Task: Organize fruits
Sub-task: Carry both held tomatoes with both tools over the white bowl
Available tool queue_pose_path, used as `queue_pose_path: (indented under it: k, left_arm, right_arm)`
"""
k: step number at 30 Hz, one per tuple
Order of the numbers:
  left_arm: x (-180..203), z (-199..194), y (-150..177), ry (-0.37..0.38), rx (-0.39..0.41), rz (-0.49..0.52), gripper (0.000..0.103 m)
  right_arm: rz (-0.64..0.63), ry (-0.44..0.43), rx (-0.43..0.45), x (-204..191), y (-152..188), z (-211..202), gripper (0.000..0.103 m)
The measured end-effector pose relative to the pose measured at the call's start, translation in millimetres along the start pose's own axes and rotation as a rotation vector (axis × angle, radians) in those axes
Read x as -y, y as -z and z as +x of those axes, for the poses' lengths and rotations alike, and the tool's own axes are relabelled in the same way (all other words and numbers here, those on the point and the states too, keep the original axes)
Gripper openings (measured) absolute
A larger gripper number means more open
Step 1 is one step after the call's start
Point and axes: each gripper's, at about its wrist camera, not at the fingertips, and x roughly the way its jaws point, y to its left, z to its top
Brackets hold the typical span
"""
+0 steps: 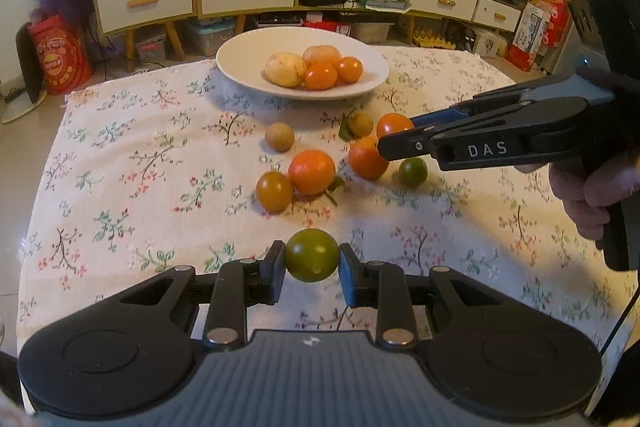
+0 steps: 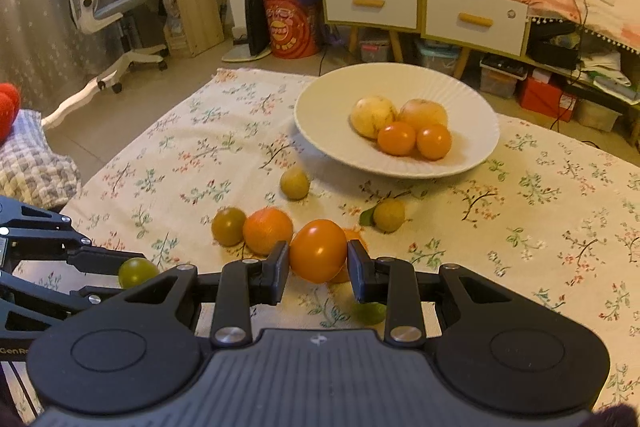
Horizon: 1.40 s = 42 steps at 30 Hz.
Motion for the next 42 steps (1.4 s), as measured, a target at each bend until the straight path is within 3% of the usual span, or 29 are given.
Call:
queue_pose_path:
  k: [24,42]
  left_arm:
    - [6.3,31.8,-72.7,-0.013,0.091,-0.058,0.002]
    - [-14.2,70.8,-127.8,-0.013,0.103,-0.127,0.002]
  right_arm:
    - [0.102,0.042,0.078,41.7,-34.2,8.7,0.028]
    - [0.192,0.038,0.099,78.1,-55.3,34.5,0.028]
